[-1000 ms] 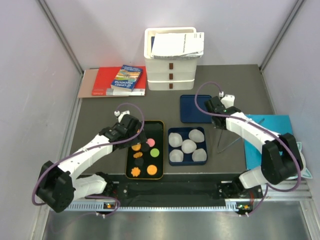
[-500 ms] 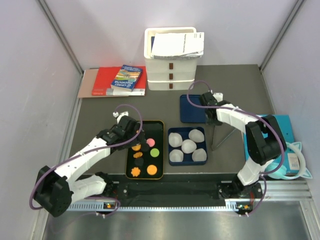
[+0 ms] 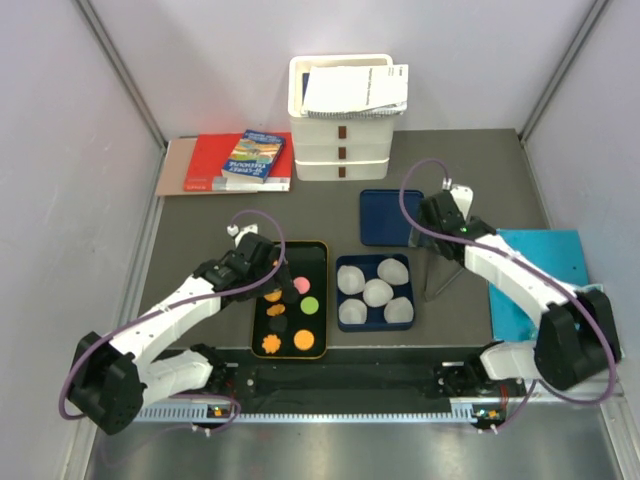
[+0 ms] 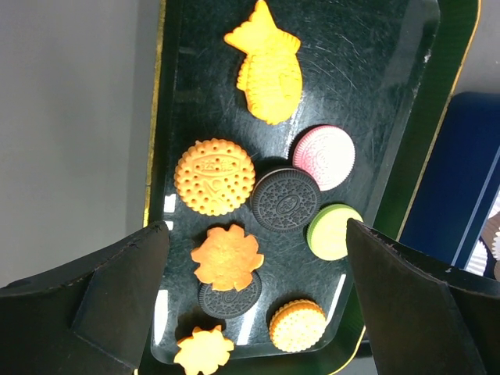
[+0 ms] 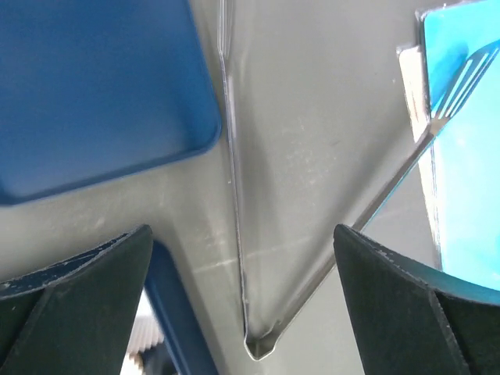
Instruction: Pack the cookies
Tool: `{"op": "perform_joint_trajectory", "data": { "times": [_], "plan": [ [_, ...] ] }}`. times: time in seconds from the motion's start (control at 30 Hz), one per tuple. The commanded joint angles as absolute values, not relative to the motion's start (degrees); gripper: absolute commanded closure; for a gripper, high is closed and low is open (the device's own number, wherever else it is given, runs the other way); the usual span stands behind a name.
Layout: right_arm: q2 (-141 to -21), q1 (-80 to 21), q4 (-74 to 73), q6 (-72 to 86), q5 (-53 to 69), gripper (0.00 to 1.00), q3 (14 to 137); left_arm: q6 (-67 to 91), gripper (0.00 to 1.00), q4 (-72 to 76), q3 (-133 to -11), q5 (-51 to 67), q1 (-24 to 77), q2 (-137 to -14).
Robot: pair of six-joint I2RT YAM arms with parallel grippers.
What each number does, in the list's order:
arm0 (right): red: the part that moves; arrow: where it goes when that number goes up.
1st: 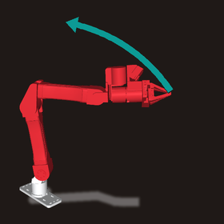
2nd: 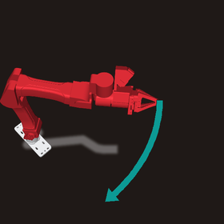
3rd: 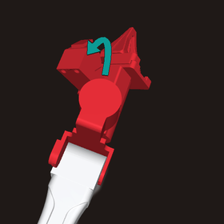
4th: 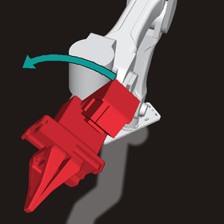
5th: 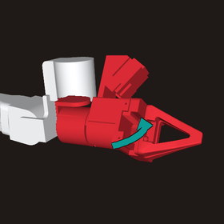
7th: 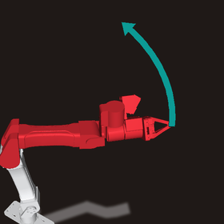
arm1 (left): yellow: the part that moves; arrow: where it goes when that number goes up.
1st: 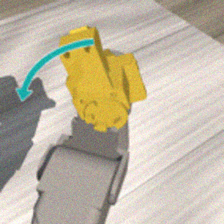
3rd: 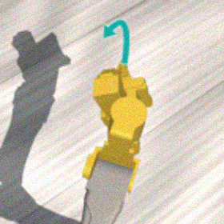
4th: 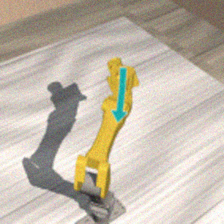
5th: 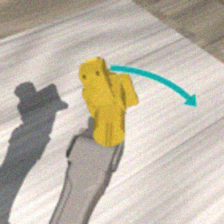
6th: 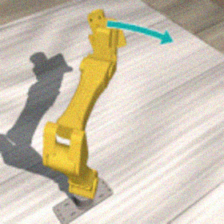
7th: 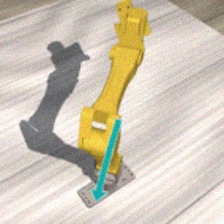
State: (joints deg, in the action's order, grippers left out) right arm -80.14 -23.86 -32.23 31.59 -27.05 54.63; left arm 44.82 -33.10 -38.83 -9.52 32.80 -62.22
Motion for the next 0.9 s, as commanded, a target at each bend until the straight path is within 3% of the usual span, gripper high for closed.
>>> {"op": "perform_joint_trajectory", "data": {
  "times": [0.0,0.17,0.37,0.87],
  "plan": [
    [-69.01,-23.47,-27.17,34.36,-23.29,0.01,45.54,43.86,0.01,-29.18,-37.27,-7.30,33.13,-60.56],
    [-64.26,-23.47,-29.88,43.32,-26.72,0.01,39.04,43.68,0.01,-27.60,-36.39,-5.80,33.13,-60.47],
    [-58.89,-23.55,-29.00,43.42,-22.94,0.01,33.76,43.24,0.01,-29.62,-37.53,-7.56,33.13,-60.91],
    [-63.81,-23.55,-24.70,45.70,-26.89,0.01,32.34,43.68,0.01,-27.07,-35.68,-4.83,33.13,-60.03]
  ]
}}
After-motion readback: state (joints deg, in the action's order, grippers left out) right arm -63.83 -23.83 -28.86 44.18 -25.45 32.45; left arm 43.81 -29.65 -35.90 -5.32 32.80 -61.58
